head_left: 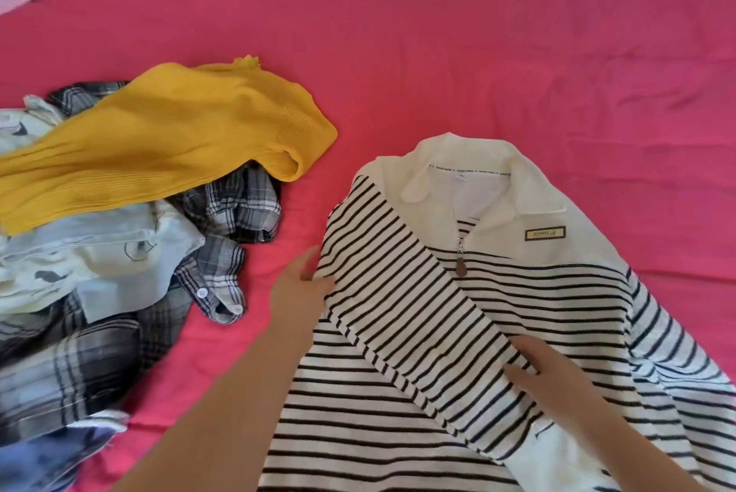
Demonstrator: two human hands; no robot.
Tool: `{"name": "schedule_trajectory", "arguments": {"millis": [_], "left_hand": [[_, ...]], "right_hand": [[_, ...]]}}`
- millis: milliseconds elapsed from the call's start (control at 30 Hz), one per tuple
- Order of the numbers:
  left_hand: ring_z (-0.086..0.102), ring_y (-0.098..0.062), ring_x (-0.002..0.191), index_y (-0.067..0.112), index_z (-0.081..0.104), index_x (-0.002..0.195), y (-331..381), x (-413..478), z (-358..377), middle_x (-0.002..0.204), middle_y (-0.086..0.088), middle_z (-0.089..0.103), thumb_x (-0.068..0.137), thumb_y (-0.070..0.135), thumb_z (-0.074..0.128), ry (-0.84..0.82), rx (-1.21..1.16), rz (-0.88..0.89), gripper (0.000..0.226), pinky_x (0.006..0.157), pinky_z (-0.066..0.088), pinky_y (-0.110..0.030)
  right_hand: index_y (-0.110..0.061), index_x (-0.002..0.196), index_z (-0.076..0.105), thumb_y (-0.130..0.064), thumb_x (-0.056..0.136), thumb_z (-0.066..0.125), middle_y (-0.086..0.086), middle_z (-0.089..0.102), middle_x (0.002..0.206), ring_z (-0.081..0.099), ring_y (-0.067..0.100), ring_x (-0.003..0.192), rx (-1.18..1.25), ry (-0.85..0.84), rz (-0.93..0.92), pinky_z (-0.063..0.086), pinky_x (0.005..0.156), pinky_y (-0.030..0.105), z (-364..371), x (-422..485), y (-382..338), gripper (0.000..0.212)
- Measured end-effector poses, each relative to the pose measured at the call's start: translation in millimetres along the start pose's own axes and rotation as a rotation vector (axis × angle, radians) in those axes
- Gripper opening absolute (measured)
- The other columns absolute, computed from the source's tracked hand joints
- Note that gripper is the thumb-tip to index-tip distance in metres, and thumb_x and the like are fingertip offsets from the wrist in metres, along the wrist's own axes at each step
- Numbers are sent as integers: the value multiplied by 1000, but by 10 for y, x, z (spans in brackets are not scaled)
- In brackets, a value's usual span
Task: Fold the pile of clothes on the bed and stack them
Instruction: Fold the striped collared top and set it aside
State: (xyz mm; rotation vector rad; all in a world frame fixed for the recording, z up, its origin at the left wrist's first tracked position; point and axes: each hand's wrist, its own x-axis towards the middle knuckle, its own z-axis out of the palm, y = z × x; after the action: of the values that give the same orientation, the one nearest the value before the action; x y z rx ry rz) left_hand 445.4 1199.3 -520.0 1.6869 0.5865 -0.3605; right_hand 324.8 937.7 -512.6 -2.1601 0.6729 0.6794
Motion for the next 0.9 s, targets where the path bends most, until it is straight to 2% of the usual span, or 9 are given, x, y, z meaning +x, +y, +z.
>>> {"name": "schedule_trajectory", "arguments": {"millis": [67, 100, 267, 367, 467, 567, 667, 800, 900], "left_hand": [[53, 2, 48, 27, 59, 122, 56, 36, -63, 87, 8, 65, 84, -3, 51, 124, 66, 88, 49, 46, 46, -15], [54, 1, 50, 26, 62, 119, 74, 75, -109, 88, 8, 65, 85, -2, 50, 182, 107, 129, 46, 47, 45, -17], [45, -33, 122, 16, 45, 135, 13, 49, -125, 137, -12, 46, 85, 21, 61, 225, 777, 391, 52, 97, 41, -47], [43, -36, 129, 20, 45, 136, -154, -131, 91, 143, -11, 43, 89, 39, 47, -19, 1119, 763, 51, 99, 39, -54], [19, -36, 142, 28, 17, 148, -408, -162, 162, 155, -8, 16, 76, 66, 9, -323, 1526, 704, 82, 112, 15, -52], [-15, -28, 144, 30, -18, 145, -512, -71, 100, 155, -4, -19, 72, 74, -4, -339, 1566, 540, 86, 115, -6, -46], [17, -36, 142, 24, 15, 149, -449, -252, 214, 156, -14, 12, 85, 65, 18, -286, 1506, 668, 76, 114, 11, -52], [-15, -29, 144, 31, -10, 148, -466, -408, 345, 154, -5, -21, 86, 68, 14, -435, 1583, 615, 76, 113, -11, -48], [2, -31, 145, 25, 8, 150, -254, -565, 569, 158, -10, 0, 90, 52, 45, -367, 1446, 736, 75, 115, 6, -50]], "right_hand": [[-35, 106, 56, -17, 89, 57, -20, 60, 97, 57, 3, 93, 38, 25, -13, 39, 72, 18, 27, -7, 12, 25], [-34, 107, 57, -18, 89, 58, -19, 61, 93, 57, 1, 88, 21, 43, -24, 39, 68, 14, 45, -14, 7, 24], [-22, 120, 57, -18, 89, 58, -8, 56, 105, 54, 10, 95, -185, 355, -148, 42, 83, 19, 268, -75, -8, 32], [-20, 121, 60, -35, 88, 54, 1, 61, 115, 58, 23, 107, -323, 538, -354, 49, 90, 37, 464, -233, 46, 37], [-36, 135, 43, -58, 93, 22, 0, 56, 132, 48, 27, 123, -561, 438, -343, 39, 102, 44, 679, -348, 289, 52], [-39, 146, 16, -60, 93, 9, 0, 49, 139, 33, 25, 129, -669, 379, -337, 13, 109, 39, 751, -415, 574, 57], [-37, 147, 12, -56, 95, 9, 3, 44, 142, 32, 25, 130, -656, 392, -303, 7, 110, 36, 770, -475, 678, 55], [-34, 148, 15, -53, 95, 1, -1, 56, 133, 52, 25, 122, -690, 323, -248, 42, 100, 38, 680, -485, 616, 57], [-34, 137, 37, -50, 97, 8, -1, 58, 130, 59, 21, 115, -606, 416, -373, 52, 86, 33, 352, -560, 481, 52]]}}
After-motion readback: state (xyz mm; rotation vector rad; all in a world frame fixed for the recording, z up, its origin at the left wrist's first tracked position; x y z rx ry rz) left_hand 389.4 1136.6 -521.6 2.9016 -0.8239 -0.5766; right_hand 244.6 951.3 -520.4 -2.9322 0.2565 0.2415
